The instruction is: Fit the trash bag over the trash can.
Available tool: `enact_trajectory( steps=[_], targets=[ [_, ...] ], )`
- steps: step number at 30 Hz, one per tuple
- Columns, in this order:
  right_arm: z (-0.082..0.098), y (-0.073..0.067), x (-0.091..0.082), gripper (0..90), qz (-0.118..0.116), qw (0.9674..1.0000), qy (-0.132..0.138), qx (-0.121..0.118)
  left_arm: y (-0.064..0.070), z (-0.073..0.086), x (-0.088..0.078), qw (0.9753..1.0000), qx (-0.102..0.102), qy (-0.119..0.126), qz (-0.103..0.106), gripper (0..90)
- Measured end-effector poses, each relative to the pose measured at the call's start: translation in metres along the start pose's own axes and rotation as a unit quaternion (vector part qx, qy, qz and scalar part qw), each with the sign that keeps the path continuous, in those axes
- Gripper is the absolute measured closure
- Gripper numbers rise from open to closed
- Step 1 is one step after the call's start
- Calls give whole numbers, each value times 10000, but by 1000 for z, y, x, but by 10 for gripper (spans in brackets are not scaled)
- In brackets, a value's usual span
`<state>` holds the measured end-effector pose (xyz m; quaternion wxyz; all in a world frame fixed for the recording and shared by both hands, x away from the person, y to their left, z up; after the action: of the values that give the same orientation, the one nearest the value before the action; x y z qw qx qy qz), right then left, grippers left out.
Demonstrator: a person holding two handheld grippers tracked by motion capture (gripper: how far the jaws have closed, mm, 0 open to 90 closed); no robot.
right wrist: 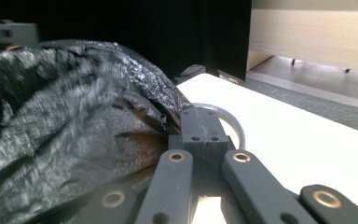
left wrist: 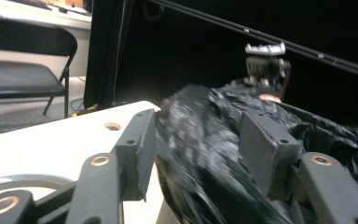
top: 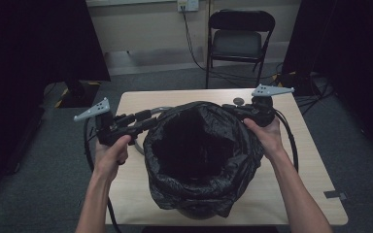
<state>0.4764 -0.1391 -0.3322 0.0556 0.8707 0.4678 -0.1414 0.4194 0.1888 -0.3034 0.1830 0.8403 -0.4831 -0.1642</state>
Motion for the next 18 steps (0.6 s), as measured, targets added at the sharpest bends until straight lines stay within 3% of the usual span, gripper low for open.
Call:
enact_trajectory(
  steps=[5, 8, 13, 16, 18],
  targets=[
    [30, 2, 15, 900, -86, 9997, -185, 134, -8, -2, 22, 9996, -188, -154, 106, 442],
    [50, 2, 24, 900, -114, 9991, -334, 237, -11, -1, 28, 9993, -167, -305, 129, 476],
    [63, -3, 29, 900, -130, 9987, -441, 223, -8, 2, 28, 9986, -99, -370, 374, 710],
    [53, 1, 23, 703, -5, 9991, -374, 219, -8, -1, 25, 9991, -53, -301, 309, 772],
    [44, 3, 18, 619, 65, 9994, -303, 178, -11, -4, 21, 9995, -95, -203, 244, 875]
  ],
)
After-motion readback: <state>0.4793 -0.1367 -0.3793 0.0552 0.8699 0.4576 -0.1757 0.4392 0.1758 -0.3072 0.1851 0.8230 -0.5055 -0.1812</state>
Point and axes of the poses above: each handheld gripper's, and its own axes: x roughly forward along the jaws, z roughly out of its underside, y roughly to its right, the point moved 5 cm from there along x, roughly forward along the jaws, and after that the axes turned 9 degrees about -x, right-handed, at the moved point
